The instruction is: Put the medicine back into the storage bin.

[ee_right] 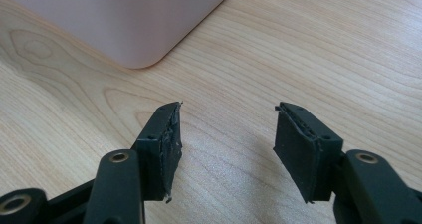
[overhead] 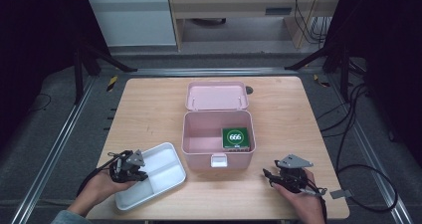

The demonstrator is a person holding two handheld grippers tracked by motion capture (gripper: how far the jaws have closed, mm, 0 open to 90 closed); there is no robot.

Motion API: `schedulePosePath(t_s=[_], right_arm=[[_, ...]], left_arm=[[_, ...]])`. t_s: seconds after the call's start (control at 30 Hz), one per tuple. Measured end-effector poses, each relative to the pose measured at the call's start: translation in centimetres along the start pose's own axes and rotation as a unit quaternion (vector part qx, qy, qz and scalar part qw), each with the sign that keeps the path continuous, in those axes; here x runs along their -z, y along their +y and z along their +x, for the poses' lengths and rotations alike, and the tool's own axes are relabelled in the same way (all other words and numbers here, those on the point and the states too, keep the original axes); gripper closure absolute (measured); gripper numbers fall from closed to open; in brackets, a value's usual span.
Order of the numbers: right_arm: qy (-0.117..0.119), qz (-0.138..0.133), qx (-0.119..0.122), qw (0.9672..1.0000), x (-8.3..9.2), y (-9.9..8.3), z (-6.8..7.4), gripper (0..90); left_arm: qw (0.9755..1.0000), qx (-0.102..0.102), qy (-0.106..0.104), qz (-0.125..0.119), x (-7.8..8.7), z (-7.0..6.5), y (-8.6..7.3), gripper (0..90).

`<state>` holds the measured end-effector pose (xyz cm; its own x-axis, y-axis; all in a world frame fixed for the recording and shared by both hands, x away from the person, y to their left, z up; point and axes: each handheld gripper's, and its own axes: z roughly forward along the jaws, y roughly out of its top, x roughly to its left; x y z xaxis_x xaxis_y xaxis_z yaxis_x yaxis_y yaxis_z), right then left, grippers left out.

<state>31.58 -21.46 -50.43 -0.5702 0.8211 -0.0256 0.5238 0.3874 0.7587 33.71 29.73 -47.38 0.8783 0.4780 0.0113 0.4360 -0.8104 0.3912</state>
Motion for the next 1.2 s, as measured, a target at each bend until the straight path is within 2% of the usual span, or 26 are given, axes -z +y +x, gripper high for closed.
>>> schedulePosePath(t_s=[0.23,0.43,0.6,1.07,1.2], right_arm=[[0.0,0.0,0.0,1.0,0.0,0.0,0.0,43.7],[0.0,0.0,0.0,1.0,0.0,0.0,0.0,43.7],[0.001,0.0,-0.001,1.0,0.0,0.0,0.0,43.7],[0.0,-0.001,-0.002,1.0,0.0,0.0,-0.1,43.7],[0.001,-0.001,-0.001,1.0,-0.1,0.0,0.0,43.7]], left_arm=[[0.9999,-0.006,-0.008,-0.003,0.0,0.1,-0.1,89.3],[0.9998,-0.015,-0.006,-0.006,0.2,0.3,-0.1,89.4],[0.9998,-0.014,-0.002,-0.016,0.9,0.6,0.1,89.4],[0.9983,-0.021,0.02,-0.05,5.0,2.5,1.4,89.5],[0.9973,-0.027,0.029,-0.062,7.1,3.2,2.3,89.5]])
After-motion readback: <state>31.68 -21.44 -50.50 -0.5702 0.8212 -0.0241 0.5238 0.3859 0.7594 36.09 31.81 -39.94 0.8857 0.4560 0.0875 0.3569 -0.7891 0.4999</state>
